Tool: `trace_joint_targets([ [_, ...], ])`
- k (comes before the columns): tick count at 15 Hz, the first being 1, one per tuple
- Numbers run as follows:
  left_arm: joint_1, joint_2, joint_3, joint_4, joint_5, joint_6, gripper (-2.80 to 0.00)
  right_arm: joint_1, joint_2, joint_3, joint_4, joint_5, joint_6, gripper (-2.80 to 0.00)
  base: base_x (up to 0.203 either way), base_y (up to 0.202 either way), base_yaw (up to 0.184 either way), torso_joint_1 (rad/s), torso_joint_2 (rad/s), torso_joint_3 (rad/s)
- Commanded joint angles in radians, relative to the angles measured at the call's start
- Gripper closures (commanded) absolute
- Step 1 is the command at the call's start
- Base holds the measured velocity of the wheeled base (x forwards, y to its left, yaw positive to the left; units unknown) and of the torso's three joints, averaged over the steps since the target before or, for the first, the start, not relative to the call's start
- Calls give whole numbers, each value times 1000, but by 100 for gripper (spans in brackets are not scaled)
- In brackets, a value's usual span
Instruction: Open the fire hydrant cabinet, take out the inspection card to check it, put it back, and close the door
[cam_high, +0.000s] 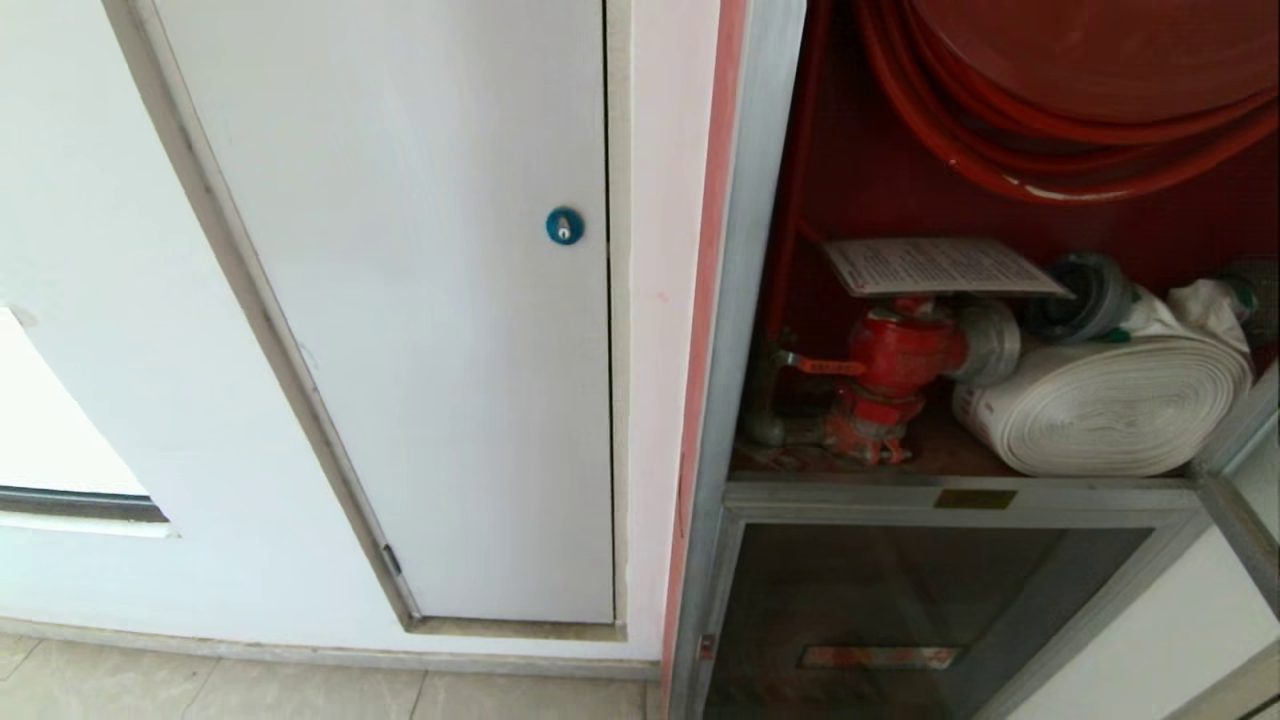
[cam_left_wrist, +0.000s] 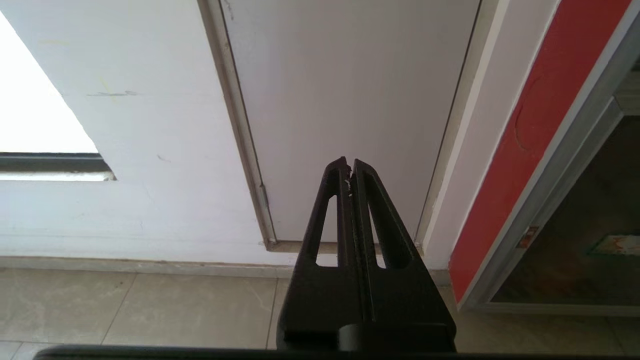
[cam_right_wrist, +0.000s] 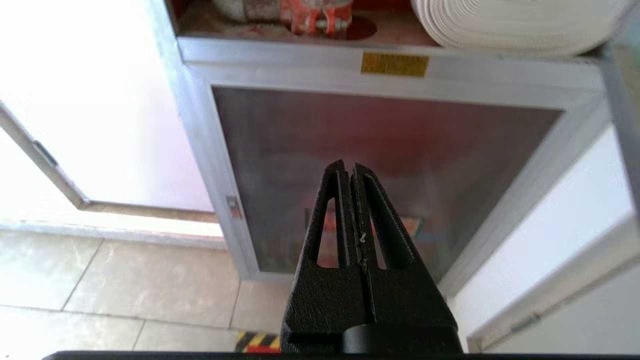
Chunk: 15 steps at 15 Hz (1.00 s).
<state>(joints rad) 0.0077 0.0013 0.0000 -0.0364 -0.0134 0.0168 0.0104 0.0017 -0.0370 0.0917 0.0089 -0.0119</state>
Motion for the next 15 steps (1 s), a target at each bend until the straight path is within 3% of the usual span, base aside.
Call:
trace_joint_targets([
  [1,0,0,14,0,0,0,0,0,1,0,0,0,0,0,-194,0,3,2,2,-1],
  [12,0,0,14,0,0,0,0,0,1,0,0,0,0,0,-195,0,0,5,2,1],
  [15,0,0,14,0,0,0,0,0,0,0,-1,0,0,0,-83,0,1,-4,-1,-1],
])
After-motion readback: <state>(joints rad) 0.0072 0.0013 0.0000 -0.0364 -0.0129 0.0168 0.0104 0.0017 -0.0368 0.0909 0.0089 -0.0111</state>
